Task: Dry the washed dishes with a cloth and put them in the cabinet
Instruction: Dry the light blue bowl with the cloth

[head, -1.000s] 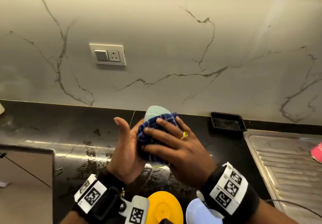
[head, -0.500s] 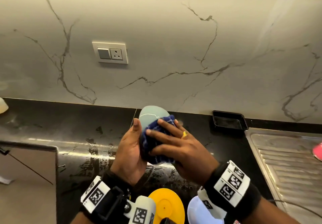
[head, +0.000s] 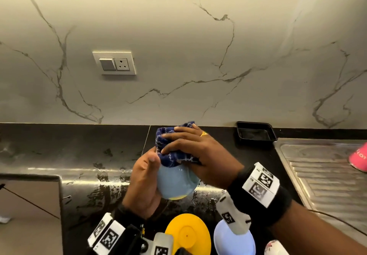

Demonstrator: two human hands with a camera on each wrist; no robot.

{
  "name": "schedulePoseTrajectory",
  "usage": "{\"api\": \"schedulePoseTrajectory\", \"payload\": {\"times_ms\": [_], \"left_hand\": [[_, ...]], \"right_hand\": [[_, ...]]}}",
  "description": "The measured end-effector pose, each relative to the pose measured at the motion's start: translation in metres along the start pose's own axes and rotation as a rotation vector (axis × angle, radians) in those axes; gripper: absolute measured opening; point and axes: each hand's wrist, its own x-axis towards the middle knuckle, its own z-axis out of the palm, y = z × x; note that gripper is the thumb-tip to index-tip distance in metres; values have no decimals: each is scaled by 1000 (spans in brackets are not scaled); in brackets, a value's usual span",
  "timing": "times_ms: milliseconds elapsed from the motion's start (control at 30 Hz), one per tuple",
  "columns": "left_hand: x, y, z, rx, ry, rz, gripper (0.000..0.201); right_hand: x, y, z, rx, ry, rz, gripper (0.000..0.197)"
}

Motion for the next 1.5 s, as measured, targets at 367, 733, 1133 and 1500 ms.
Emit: {"api": "schedulePoseTrajectory", "payload": {"times_ms": [367, 733, 1133, 1500], "left_hand": [[6, 28, -7, -210, 181, -36, 48], [17, 17, 11, -575, 97, -350, 90], [21, 12, 16, -405, 284, -82, 56], [20, 9, 0, -246, 204, -108, 93]], "right_hand": [[-35, 21, 3, 908, 470, 495, 30], [-31, -25, 20, -268, 283, -124, 35], [-44, 4, 9, 260, 478, 265, 45], [-39, 10, 8, 362, 414, 252, 43]]}}
